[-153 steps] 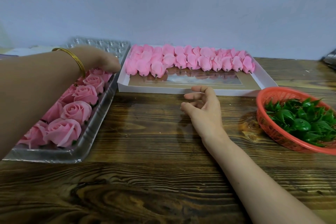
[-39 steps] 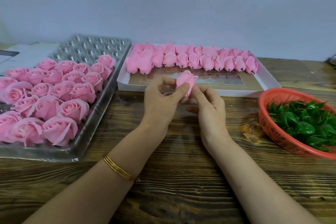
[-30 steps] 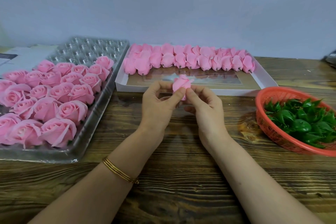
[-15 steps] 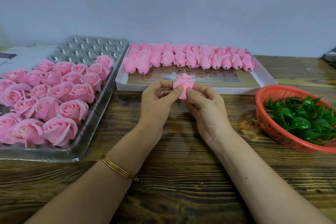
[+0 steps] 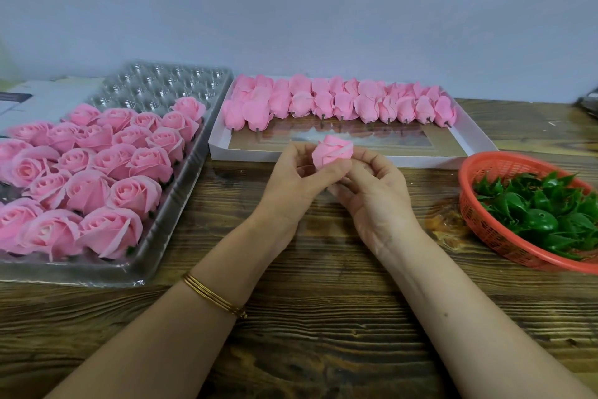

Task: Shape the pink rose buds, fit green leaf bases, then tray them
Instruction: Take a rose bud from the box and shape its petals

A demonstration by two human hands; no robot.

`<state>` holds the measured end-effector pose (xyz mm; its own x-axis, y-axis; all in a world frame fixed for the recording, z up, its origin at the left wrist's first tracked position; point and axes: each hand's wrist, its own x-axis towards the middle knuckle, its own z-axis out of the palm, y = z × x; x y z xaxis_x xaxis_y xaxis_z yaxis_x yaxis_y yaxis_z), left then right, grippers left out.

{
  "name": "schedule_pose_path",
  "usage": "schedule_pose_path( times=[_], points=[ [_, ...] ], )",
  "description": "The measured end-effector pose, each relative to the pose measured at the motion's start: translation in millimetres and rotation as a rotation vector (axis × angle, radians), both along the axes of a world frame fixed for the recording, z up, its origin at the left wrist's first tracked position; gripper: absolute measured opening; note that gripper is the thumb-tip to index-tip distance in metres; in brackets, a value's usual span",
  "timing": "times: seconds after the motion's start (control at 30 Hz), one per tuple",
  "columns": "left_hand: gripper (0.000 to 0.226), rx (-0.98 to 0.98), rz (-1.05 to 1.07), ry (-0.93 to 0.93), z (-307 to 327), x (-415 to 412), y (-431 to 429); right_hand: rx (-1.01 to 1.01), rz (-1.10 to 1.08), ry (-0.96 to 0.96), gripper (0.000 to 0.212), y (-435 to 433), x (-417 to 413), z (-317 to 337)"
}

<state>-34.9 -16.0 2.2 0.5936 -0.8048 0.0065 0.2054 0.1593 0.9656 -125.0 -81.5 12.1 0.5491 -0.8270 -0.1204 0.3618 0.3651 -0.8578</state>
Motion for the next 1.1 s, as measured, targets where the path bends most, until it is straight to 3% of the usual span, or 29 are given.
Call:
schedule_pose_path(
  times=[0.13, 0.23, 0.5, 0.67, 0.87, 1.1],
  points=[
    [0.07, 0.052, -0.116, -0.038, 1.8, -2.6, -0.1, 0.009, 0.037, -0.033, 0.025, 1.8, 0.2, -0.3],
    [0.057, 0.001, -0.231, -0.056, 5.7, -3.6, 2.3, 0.008, 0.077, -0.029, 0.032, 1.5, 0.1, -0.5],
    [0.063, 0.0, -0.292, 0.02, 7.3, 1.1, 7.0, 0.039, 0.204, -0.083, 0.039, -4.9, -4.7, -0.3],
    [0.04, -0.001, -0.36, 0.017, 5.5, 6.9, 9.5, 0.082, 0.289, -0.087, 0.054, -8.3, -7.6, 0.4],
    [0.03, 0.023, -0.367, 0.021, 4.3, 9.1, 9.4, 0.107, 0.34, -0.045, 0.073, -8.3, -7.4, 0.0],
    [0.048, 0.056, -0.301, 0.017, 3.0, 6.9, 7.5, 0.074, 0.346, -0.022, 0.076, -8.5, -7.1, -1.4]
  ],
)
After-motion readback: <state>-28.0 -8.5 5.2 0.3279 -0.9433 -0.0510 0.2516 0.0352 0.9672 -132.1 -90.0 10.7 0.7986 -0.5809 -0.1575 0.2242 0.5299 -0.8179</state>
